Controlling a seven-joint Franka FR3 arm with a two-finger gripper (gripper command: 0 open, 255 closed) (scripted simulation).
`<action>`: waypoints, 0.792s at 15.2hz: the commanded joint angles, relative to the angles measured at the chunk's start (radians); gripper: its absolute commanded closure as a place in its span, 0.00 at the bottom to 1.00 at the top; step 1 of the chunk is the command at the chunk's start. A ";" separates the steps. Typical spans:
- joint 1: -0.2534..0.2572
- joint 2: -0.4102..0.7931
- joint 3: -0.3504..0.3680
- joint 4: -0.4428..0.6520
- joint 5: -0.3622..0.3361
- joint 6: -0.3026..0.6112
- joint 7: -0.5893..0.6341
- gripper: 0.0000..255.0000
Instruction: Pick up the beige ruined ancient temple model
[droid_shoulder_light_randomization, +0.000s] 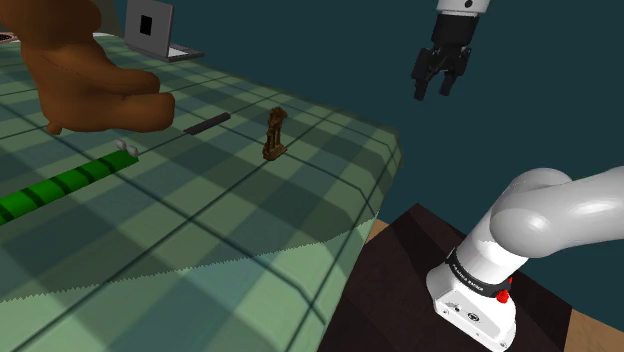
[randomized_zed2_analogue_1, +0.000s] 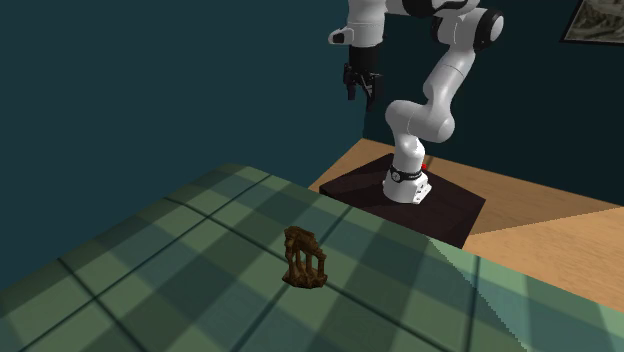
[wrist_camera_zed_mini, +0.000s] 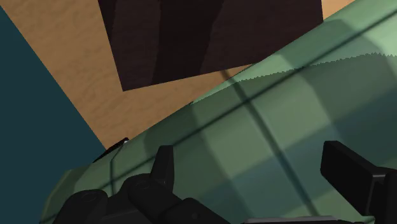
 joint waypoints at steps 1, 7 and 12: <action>0.000 0.000 0.000 0.000 0.000 0.000 0.000 0.00; 0.022 0.194 0.056 0.064 0.037 0.123 0.072 0.00; 0.036 0.368 0.097 0.154 0.051 0.204 0.128 0.00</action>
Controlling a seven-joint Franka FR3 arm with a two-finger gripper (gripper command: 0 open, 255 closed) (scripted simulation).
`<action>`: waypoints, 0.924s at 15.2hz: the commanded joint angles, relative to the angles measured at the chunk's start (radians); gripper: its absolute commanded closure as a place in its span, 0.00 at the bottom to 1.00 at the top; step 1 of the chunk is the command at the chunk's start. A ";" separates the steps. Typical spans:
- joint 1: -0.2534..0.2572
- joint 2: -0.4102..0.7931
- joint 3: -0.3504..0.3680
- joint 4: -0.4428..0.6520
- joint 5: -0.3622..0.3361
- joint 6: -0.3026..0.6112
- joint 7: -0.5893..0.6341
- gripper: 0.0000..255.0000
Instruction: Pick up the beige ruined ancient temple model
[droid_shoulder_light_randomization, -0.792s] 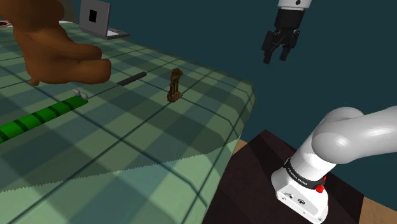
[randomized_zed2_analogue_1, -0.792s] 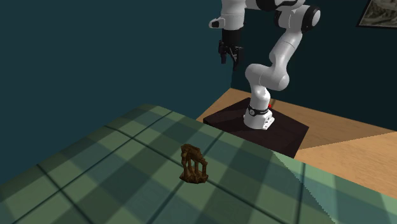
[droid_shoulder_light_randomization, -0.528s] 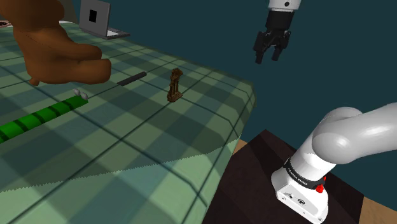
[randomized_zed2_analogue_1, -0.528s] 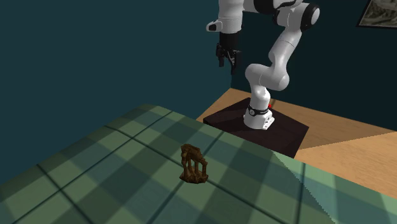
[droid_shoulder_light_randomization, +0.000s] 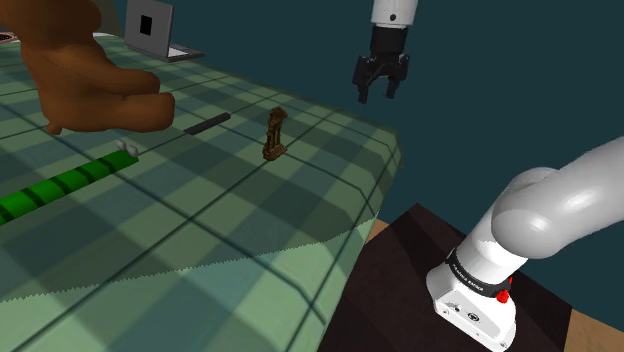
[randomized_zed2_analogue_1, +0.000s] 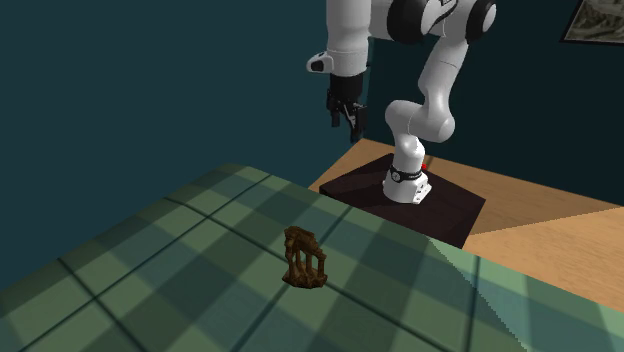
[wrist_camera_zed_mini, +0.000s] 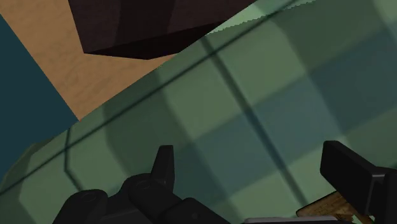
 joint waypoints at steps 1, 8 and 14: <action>0.008 0.080 0.022 0.046 0.006 0.033 0.030 0.00; 0.029 0.339 0.068 0.235 -0.004 0.095 0.108 0.00; 0.055 0.576 0.093 0.457 -0.033 0.102 0.170 0.00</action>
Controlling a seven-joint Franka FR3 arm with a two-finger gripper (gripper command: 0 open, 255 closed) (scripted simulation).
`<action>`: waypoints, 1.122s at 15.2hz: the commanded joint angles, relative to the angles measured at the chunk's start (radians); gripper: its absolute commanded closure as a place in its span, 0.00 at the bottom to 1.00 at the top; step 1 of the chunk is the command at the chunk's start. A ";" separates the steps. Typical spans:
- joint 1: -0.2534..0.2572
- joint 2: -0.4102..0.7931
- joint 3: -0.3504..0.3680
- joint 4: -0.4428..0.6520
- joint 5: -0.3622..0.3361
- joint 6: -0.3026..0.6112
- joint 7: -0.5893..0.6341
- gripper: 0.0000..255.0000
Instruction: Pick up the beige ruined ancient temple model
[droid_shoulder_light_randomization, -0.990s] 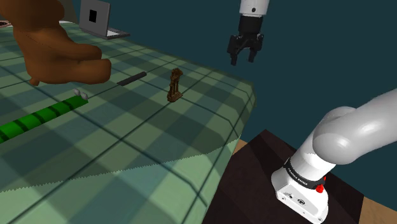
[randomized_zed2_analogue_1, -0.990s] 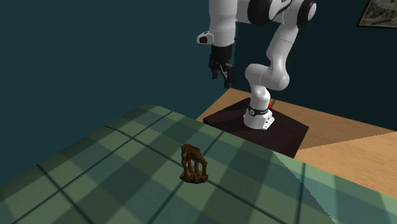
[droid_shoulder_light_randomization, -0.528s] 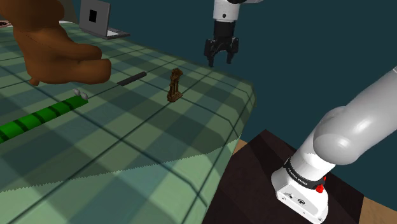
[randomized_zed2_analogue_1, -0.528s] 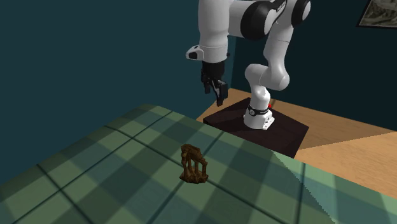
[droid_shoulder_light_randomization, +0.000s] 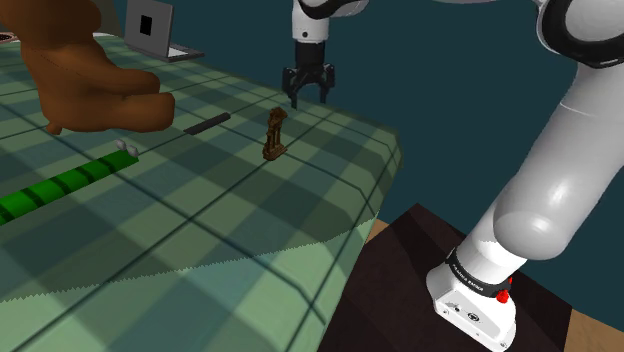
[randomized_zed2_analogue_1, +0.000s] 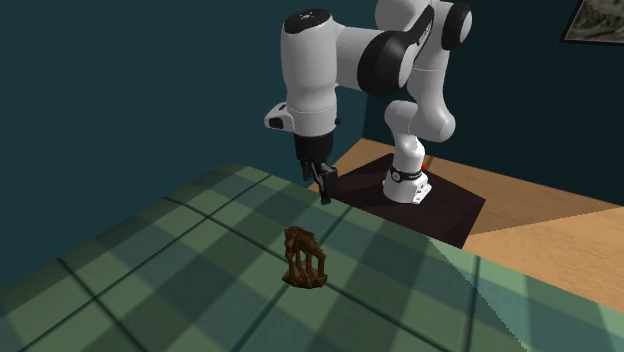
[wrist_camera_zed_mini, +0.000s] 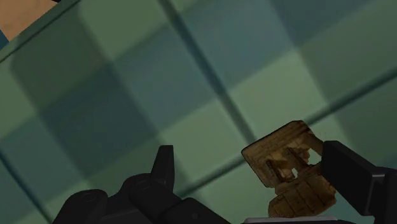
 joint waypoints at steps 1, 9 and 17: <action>0.013 0.078 0.008 0.079 -0.010 -0.004 0.024 0.00; 0.051 0.314 0.014 0.328 -0.044 -0.026 0.068 0.00; 0.050 0.326 0.012 0.270 -0.046 0.044 0.071 1.00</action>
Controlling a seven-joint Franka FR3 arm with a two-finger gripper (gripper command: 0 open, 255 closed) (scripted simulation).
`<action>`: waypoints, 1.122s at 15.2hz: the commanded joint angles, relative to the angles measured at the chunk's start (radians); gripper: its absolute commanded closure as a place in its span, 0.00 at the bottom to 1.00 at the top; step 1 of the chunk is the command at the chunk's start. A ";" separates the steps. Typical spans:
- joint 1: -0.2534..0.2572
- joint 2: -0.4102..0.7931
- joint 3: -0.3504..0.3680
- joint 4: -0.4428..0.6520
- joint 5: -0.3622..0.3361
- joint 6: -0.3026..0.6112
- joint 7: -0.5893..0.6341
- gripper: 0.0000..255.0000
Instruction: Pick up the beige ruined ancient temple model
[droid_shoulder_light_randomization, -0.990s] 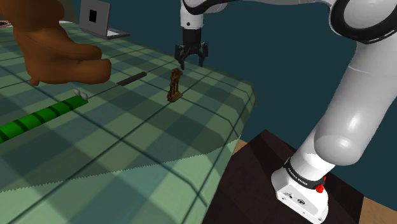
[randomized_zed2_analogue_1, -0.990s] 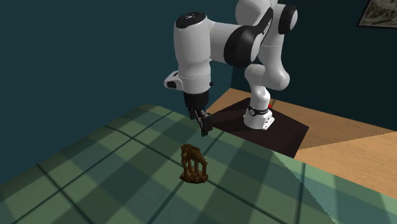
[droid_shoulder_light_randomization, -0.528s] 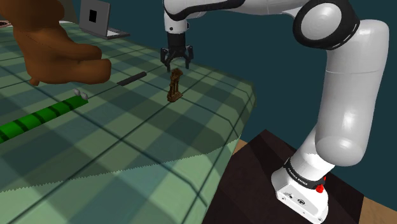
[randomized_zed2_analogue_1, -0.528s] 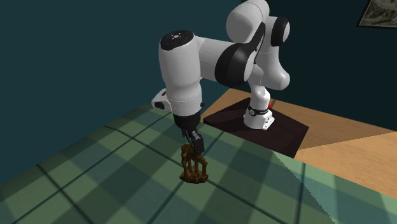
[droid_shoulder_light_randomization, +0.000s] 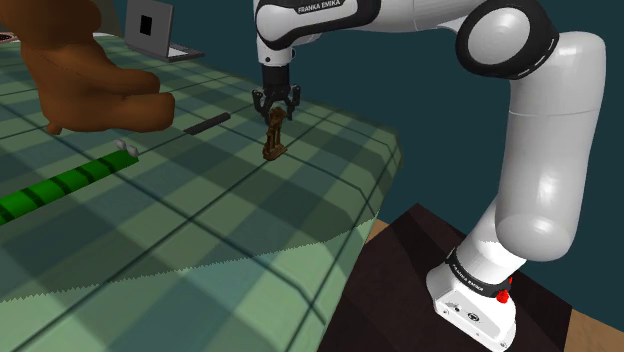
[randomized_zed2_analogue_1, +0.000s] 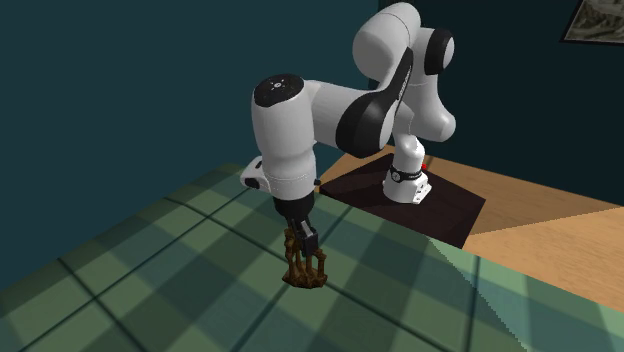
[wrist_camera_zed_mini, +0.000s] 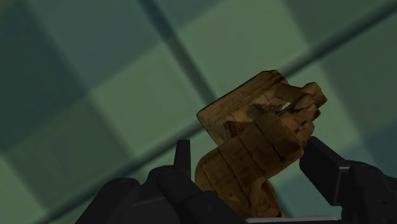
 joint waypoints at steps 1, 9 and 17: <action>0.000 0.002 0.000 -0.001 0.000 0.002 0.000 1.00; 0.000 -0.002 0.000 -0.007 0.000 0.003 0.000 1.00; 0.002 -0.012 0.002 0.087 0.003 -0.099 -0.004 1.00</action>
